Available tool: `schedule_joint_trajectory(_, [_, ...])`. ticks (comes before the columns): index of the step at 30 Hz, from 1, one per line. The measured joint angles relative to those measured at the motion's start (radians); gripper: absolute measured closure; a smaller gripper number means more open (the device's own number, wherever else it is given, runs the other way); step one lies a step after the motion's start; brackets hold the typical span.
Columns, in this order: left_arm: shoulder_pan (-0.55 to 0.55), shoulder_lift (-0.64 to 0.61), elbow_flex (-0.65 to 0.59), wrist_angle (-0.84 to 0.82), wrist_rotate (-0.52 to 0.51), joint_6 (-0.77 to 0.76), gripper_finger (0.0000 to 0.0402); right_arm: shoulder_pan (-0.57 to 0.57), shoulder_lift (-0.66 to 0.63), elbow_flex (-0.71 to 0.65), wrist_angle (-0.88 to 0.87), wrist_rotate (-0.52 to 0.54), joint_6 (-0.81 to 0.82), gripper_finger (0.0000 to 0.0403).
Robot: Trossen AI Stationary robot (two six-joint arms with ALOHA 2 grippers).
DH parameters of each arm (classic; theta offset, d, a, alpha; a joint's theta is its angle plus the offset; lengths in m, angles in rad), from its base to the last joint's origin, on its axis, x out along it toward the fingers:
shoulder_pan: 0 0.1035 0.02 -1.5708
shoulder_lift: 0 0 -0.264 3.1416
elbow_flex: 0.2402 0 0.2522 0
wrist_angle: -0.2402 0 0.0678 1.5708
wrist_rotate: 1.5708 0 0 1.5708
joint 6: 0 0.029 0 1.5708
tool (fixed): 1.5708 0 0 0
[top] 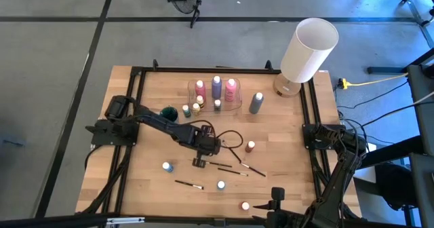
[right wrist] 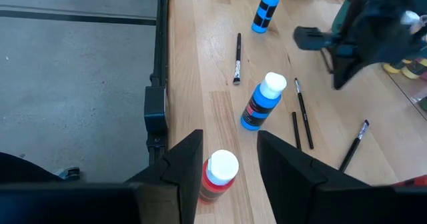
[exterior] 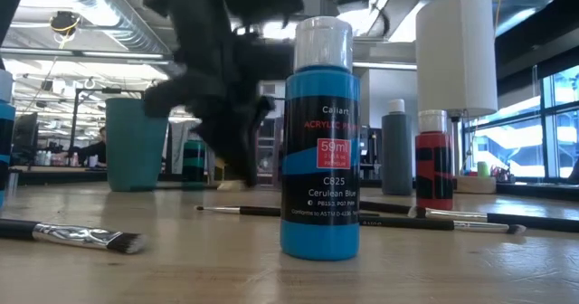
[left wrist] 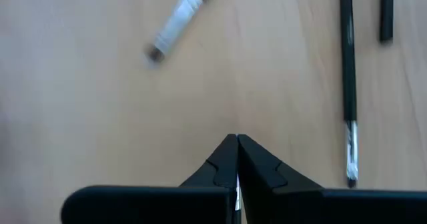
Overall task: Pick & Place Paint Supplies
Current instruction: Put the black paint brush into the green cup
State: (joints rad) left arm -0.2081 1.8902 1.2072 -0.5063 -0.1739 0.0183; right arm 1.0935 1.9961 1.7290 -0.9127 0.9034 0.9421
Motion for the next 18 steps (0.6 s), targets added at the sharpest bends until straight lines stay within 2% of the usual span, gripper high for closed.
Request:
schedule_joint_trajectory(8, [-0.073, -0.09, 0.09, -0.03, -0.183, 0.048, 0.0399, 0.0, 0.0, 0.0, -0.003, 0.0, 0.0, 0.0259])
schedule_joint_trajectory(18, [-0.17, -0.308, 0.124, -0.035, -0.441, 0.056, 0.0399, 0.0, 0.0, 0.0, -0.001, -0.003, 0.007, 0.0259])
